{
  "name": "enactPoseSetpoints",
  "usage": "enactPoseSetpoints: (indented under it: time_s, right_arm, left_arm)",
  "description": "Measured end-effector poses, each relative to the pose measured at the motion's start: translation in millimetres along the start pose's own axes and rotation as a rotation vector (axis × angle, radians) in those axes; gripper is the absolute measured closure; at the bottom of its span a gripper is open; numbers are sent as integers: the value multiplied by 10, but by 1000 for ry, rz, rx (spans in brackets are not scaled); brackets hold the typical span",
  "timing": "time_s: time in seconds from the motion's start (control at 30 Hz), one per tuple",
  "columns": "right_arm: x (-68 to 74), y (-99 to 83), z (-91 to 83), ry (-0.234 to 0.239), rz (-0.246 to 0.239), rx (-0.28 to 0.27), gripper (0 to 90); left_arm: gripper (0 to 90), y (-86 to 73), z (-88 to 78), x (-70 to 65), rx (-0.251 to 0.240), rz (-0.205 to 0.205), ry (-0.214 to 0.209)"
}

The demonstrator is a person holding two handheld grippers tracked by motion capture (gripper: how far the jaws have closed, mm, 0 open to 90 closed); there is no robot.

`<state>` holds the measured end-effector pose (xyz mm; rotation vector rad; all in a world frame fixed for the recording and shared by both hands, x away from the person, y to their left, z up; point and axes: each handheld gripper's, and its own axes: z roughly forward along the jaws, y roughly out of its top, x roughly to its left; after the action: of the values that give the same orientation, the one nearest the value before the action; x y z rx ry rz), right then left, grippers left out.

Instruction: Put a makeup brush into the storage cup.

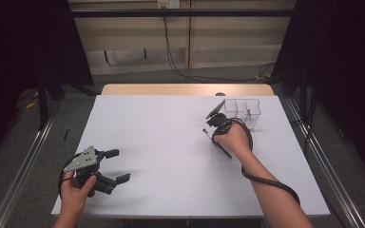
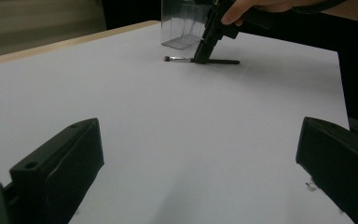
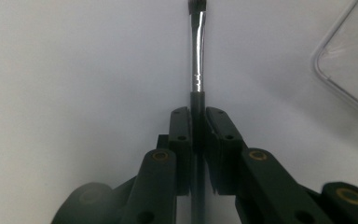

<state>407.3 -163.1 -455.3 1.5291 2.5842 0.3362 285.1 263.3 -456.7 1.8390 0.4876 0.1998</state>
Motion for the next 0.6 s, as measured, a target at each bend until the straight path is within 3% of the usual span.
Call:
enactPoseSetpoints:
  time_s: [0.13, 0.23, 0.4, 0.6]
  right_arm:
    - [-10, -13, 4, 1, -16, -15, 815]
    - [-8, -20, 2, 0, 0, -19, 821]
    - [30, -35, 4, -25, -41, -32, 847]
    - [5, -66, -2, -9, -17, -51, 849]
  left_arm:
    - [6, 1, 7, -4, -1, -2, 0]
    - [6, 0, 11, -1, 3, 3, -1]
    - [6, 1, 7, -5, -1, -3, 0]
    - [6, 5, -2, 3, -3, -1, 3]
